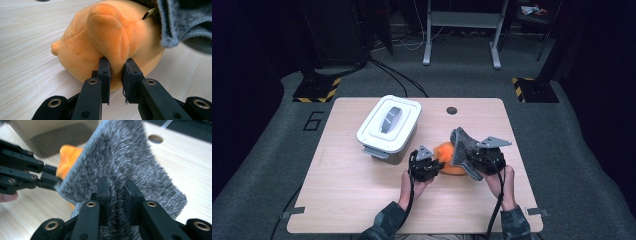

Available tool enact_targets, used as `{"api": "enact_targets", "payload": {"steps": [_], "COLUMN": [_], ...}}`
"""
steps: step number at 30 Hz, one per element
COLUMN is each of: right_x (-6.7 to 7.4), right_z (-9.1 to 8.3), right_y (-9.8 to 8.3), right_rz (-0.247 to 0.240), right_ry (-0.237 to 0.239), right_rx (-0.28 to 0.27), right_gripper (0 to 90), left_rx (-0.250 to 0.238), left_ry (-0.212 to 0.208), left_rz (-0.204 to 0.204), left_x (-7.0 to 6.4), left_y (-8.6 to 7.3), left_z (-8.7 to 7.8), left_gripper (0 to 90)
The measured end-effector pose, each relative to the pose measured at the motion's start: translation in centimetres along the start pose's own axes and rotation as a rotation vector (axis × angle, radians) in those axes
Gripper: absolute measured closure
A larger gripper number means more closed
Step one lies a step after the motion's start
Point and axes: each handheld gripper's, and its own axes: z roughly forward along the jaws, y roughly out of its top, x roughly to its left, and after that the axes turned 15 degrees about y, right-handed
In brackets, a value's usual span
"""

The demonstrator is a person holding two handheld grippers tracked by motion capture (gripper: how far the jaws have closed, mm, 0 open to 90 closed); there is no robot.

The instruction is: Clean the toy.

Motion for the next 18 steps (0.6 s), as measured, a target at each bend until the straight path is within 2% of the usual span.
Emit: {"api": "enact_targets", "payload": {"steps": [2,4,6,13,15,18], "right_x": [-0.1,-0.3,-0.3,-0.7,-0.8,-0.9], "right_z": [0.5,0.6,0.6,0.7,0.8,0.9], "right_y": [-0.2,-0.3,-0.2,0.0,0.0,0.1], "right_rz": [0.009,0.007,0.012,0.02,0.026,0.029], "right_ry": [-0.006,-0.008,-0.011,-0.021,-0.024,-0.025], "right_rx": [-0.004,-0.006,-0.004,-0.001,-0.001,-0.001], "right_gripper": [76.2,76.2,76.2,76.2,76.3,76.3], "left_rx": [0.001,-0.007,-0.012,-0.011,-0.016,-0.03], "left_ry": [-0.004,0.004,0.026,0.082,0.08,0.08], "left_rz": [-0.004,0.018,0.059,0.133,0.138,0.152], "left_x": [0.0,0.0,-0.2,-0.9,-0.9,-1.1], "left_y": [0.0,0.0,0.0,-0.3,-0.4,-0.4], "left_z": [0.0,-0.1,-0.1,0.1,0.2,0.4], "left_gripper": [75.9,72.5,66.5,51.6,53.1,64.2]}}
